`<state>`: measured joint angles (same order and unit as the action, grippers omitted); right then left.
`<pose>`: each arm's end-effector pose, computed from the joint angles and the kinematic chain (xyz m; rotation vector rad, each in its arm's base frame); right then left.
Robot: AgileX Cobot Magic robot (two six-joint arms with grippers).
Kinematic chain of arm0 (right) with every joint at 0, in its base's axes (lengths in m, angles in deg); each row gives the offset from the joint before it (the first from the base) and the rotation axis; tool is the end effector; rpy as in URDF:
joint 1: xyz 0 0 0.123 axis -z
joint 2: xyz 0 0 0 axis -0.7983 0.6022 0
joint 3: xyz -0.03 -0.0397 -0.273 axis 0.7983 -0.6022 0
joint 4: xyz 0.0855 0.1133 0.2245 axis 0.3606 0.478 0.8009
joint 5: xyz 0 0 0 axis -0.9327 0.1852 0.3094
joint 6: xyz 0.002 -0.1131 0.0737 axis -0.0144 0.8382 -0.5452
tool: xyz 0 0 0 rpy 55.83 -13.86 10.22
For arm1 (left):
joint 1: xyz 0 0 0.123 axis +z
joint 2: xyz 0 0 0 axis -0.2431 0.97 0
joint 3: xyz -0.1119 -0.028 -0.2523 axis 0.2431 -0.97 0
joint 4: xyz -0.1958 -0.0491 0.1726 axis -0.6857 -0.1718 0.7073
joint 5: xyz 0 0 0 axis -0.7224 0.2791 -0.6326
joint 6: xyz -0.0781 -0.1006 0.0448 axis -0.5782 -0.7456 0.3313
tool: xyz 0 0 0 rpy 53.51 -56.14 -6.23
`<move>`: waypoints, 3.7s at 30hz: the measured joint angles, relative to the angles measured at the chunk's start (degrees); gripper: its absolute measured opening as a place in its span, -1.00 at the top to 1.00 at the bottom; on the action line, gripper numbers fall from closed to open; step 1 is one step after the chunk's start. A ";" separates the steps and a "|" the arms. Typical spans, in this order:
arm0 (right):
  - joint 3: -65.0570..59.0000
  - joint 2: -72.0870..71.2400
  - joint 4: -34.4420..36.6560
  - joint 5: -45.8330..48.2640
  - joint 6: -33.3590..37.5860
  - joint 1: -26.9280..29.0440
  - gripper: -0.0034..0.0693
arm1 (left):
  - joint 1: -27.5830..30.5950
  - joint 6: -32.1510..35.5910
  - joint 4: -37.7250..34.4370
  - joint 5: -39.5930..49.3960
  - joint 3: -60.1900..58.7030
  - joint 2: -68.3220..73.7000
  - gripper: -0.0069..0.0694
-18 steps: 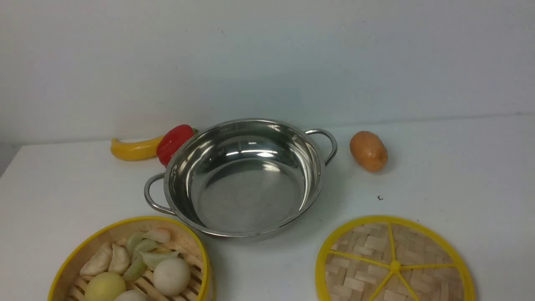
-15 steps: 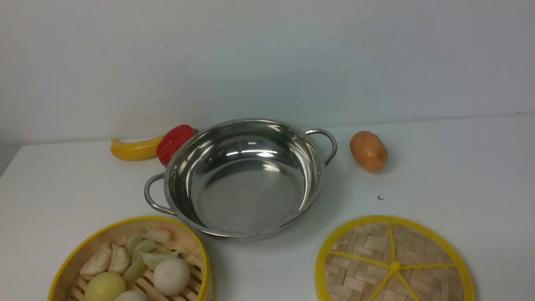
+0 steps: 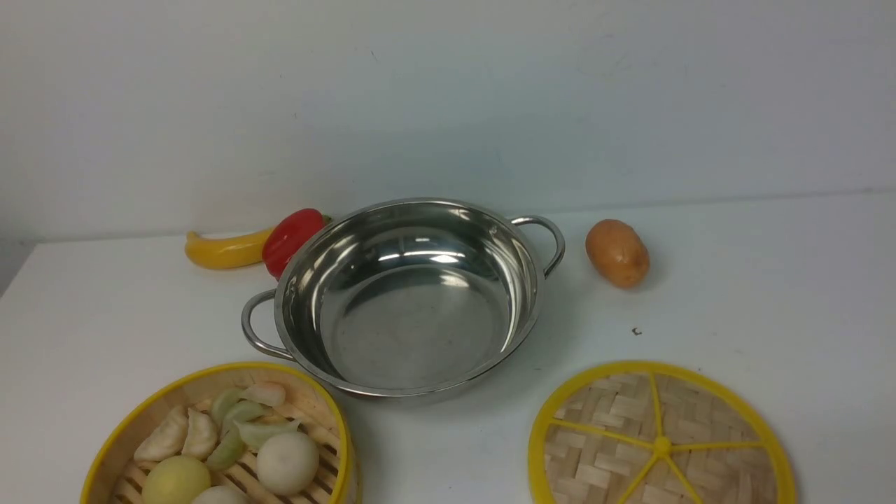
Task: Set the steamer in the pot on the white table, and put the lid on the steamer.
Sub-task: 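Grasp the rim of the steamer basket holding the buns with the left gripper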
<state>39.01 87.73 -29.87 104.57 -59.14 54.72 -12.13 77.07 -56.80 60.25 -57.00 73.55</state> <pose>0.1194 -0.0028 0.1742 0.1566 1.7818 0.0915 0.1177 0.0093 0.1682 0.1485 1.8330 0.2181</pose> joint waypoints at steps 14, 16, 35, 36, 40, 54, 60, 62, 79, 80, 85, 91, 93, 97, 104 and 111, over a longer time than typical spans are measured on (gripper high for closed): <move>0.00 0.00 -4.62 0.00 0.72 0.00 0.23 | 0.00 -5.00 -4.19 -2.82 0.00 -0.05 0.19; 0.00 0.00 -5.01 0.00 0.72 0.00 0.23 | 0.00 -10.70 -13.14 -4.22 0.00 -0.12 0.19; -0.05 -0.07 27.26 -17.72 -14.47 0.00 0.23 | 0.00 -17.50 -36.59 -19.62 0.00 -0.12 0.19; -0.05 -0.07 27.63 -17.72 -14.55 0.00 0.23 | 0.00 -17.92 -36.73 -20.21 0.00 -0.12 0.19; -0.05 0.00 29.42 -18.75 -15.94 0.00 0.23 | 0.00 -17.99 -36.03 -21.19 1.87 -0.14 0.19; 15.85 4.15 16.25 3.97 -8.38 0.00 0.23 | 8.51 -29.47 12.53 36.24 40.39 36.85 0.19; 21.59 13.18 20.05 17.85 3.27 0.00 0.23 | 10.47 -22.80 9.77 36.45 40.92 50.37 0.19; 23.78 16.08 21.80 21.73 7.41 0.00 0.23 | 10.47 -18.89 4.49 34.34 40.92 54.67 0.19; 34.67 25.47 25.82 36.76 18.66 0.00 0.23 | 10.47 -7.58 -7.16 17.35 40.98 85.00 0.19; 34.67 25.47 25.82 37.21 18.66 0.00 0.23 | 10.47 -7.54 -7.16 16.09 40.98 86.61 0.19; 34.67 25.59 25.83 37.54 18.79 0.00 0.23 | 10.47 -7.73 -7.08 13.47 41.41 91.22 0.39; 34.73 27.57 26.03 37.98 19.12 0.00 0.23 | 10.52 -8.49 -3.42 15.17 42.74 92.11 0.75; 34.78 29.83 26.32 39.32 20.01 0.00 0.23 | 12.22 -9.52 -0.87 19.51 44.09 91.63 0.74; 34.78 34.24 27.07 42.20 22.17 0.00 0.23 | 16.94 -9.17 1.79 28.06 47.96 87.57 0.74; 34.78 41.44 27.21 42.80 24.38 0.00 0.23 | 21.11 0.44 -5.04 40.38 64.09 78.55 0.73; 34.78 44.70 27.21 42.77 24.68 0.00 0.23 | 13.03 5.83 -18.42 43.58 76.99 83.41 0.73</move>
<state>73.79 132.43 -2.67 147.34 -34.46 54.72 0.90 82.91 -75.23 103.83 19.98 156.96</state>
